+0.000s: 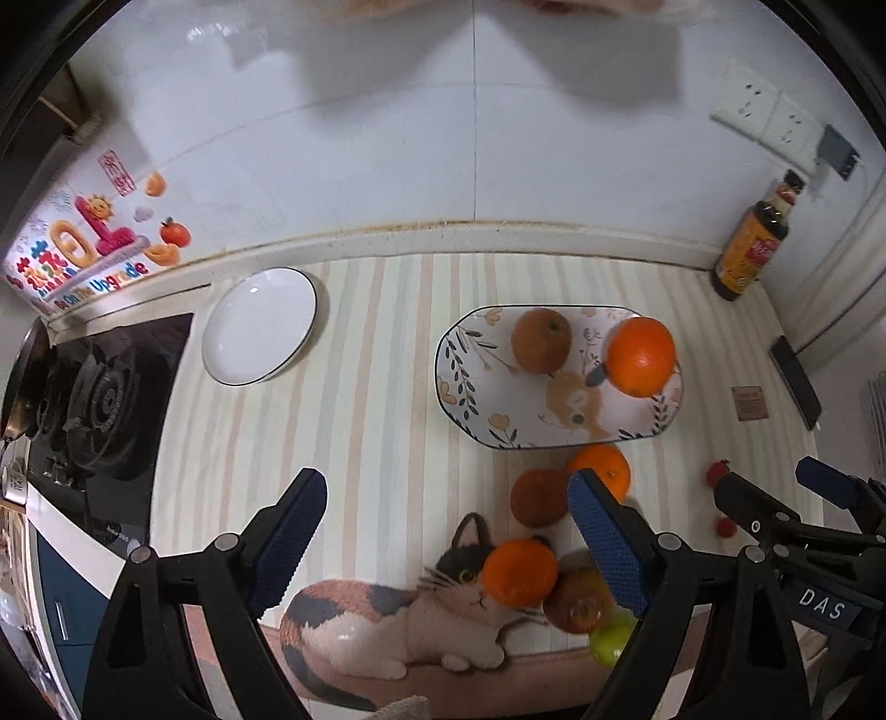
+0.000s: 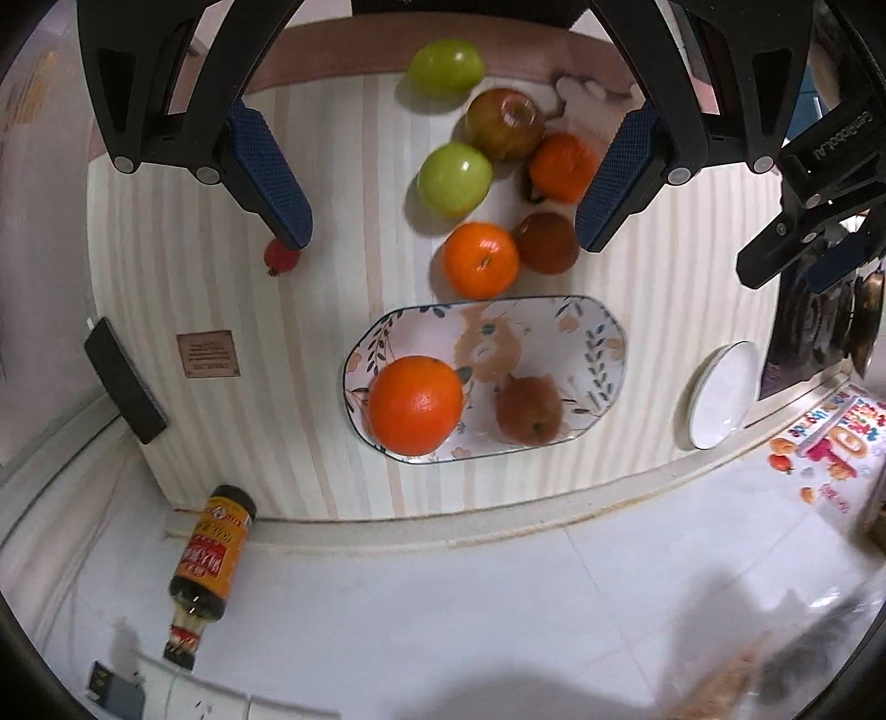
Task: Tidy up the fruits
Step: 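Grasp an orange with the left tool while the right tool grasps a red apple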
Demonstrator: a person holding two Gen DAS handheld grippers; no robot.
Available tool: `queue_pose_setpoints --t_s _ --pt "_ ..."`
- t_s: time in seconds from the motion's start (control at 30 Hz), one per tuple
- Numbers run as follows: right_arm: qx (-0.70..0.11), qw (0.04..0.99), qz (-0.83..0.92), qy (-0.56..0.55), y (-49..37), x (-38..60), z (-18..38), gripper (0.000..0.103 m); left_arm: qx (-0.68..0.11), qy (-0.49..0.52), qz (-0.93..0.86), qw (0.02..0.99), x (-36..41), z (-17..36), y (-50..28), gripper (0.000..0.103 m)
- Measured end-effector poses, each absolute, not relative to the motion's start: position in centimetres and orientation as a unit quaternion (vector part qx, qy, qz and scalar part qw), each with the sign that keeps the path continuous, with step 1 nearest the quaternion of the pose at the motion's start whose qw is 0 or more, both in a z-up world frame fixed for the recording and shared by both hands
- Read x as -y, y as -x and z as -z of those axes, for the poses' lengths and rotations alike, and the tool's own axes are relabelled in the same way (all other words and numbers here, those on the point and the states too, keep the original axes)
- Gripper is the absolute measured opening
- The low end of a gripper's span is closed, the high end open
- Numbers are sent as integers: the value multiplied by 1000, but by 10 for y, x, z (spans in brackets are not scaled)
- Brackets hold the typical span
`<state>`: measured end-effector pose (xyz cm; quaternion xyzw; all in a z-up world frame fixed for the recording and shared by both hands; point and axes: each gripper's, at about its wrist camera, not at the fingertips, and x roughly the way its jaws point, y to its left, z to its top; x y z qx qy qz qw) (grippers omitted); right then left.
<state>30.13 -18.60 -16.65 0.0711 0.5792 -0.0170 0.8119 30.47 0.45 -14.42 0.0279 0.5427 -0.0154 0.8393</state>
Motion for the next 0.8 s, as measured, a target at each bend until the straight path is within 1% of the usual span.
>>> queue_pose_setpoints --t_s 0.33,0.57,0.73,0.77,0.8 --pt "-538 839 2 -78 -242 184 112 98 -512 -28 25 858 -2 108 -251 89" --pt "-516 853 -3 -79 -219 184 88 98 -494 -32 35 868 2 91 -227 89" --pt "-510 855 -6 -91 -211 188 82 99 -491 -17 36 870 0 89 -223 89" --pt "-512 854 -7 -96 -211 191 85 100 -491 -13 34 870 -1 91 -224 91" --pt "-515 851 -9 -100 -213 193 88 100 -493 -11 35 869 -2 93 -225 101"
